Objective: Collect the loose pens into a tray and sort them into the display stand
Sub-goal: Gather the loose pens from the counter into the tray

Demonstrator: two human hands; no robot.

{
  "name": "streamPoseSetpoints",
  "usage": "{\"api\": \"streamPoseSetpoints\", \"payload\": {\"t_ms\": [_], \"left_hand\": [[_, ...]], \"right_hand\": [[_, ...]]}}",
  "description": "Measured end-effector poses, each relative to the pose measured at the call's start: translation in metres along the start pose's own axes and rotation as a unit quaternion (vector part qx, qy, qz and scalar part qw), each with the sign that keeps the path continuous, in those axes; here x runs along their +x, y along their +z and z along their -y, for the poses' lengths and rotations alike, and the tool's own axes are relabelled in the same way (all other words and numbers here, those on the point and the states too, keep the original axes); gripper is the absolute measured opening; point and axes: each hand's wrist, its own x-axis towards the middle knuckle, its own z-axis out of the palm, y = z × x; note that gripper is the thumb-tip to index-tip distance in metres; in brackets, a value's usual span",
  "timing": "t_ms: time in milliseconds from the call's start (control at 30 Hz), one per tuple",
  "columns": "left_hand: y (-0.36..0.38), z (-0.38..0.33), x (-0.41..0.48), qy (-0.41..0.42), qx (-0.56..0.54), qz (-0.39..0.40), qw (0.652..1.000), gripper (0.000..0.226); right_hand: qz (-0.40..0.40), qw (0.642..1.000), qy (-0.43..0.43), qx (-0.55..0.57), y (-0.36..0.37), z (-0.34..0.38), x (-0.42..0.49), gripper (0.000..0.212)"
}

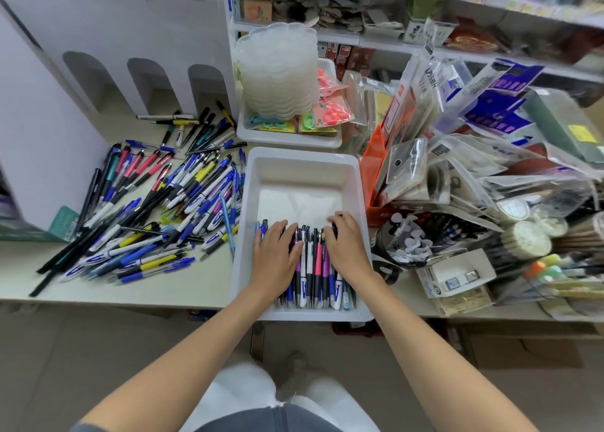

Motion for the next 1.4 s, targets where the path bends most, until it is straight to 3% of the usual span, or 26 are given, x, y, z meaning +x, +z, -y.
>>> {"api": "streamPoseSetpoints", "payload": {"t_ms": [100,267,367,467,667,833,1133,1400], "left_hand": [[0.002,0.002,0.001,0.009,0.011,-0.016,1.000,0.050],[0.003,0.003,-0.001,0.017,0.028,-0.025,0.999,0.068],[0.003,0.002,0.000,0.014,0.025,-0.019,0.999,0.058],[0.006,0.003,0.001,0.009,0.030,-0.016,0.999,0.045],[0.006,0.003,0.002,0.010,0.061,0.002,0.998,0.048],[0.003,0.002,0.000,0.001,0.032,0.009,0.999,0.052],[-0.068,0.004,0.026,-0.016,-0.118,-0.144,0.982,0.032],[-0.163,0.120,0.005,-0.080,-0.095,-0.238,0.963,0.032]], "right_hand": [[0.008,0.999,-0.013,-0.030,0.001,-0.002,0.000,0.053],[-0.025,0.999,0.000,-0.040,0.001,0.001,0.004,0.027],[-0.027,1.000,-0.004,-0.013,0.003,0.001,-0.002,0.037],[-0.009,0.998,-0.039,-0.058,0.006,-0.004,-0.007,0.043],[0.001,0.986,-0.061,-0.155,0.012,-0.006,-0.013,0.054],[-0.037,0.993,-0.065,-0.091,0.008,-0.001,-0.017,0.050],[-0.068,0.991,-0.113,0.025,0.019,0.066,0.013,0.039],[-0.064,0.976,-0.198,0.062,0.071,0.146,0.021,0.033]]}}
